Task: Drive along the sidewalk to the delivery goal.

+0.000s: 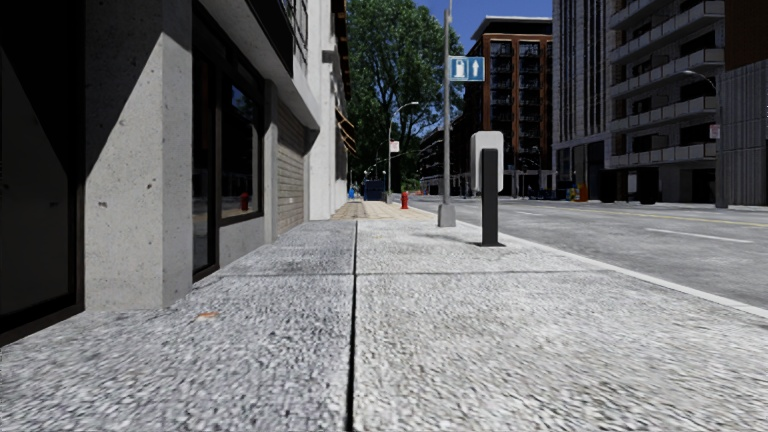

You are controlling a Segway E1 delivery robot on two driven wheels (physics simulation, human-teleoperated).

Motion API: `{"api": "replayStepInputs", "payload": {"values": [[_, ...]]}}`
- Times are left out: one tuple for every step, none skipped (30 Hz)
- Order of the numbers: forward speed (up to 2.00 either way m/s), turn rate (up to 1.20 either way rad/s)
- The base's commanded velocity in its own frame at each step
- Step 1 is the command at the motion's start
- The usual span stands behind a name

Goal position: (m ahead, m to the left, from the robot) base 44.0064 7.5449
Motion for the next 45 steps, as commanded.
{"api": "replayStepInputs", "payload": {"values": [[2.0, 0.08], [2.0, 0.14], [2.0, 0.14], [2.0, 0.18], [2.0, 0.2], [2.0, 0.24], [2.0, 0.28], [2.0, 0.28], [2.0, 0.31], [2.0, 0.33], [2.0, 0.34], [2.0, 0.34], [2.0, 0.34], [2.0, 0.35], [2.0, 0.35], [2.0, 0.35], [2.0, 0.35], [2.0, 0.0], [2.0, 0.0], [2.0, 0.0], [2.0, 0.0], [2.0, 0.0], [2.0, 0.0], [2.0, 0.0], [2.0, 0.0], [2.0, 0.0], [2.0, 0.0], [2.0, 0.0], [2.0, 0.0], [2.0, 0.0], [2.0, 0.0], [2.0, 0.0], [2.0, 0.0], [2.0, 0.0], [2.0, 0.0], [2.0, 0.0], [2.0, 0.0], [2.0, 0.0], [2.0, 0.0], [2.0, 0.0], [2.0, 0.0], [2.0, 0.0], [2.0, 0.0], [2.0, 0.0], [2.0, 0.0]]}}
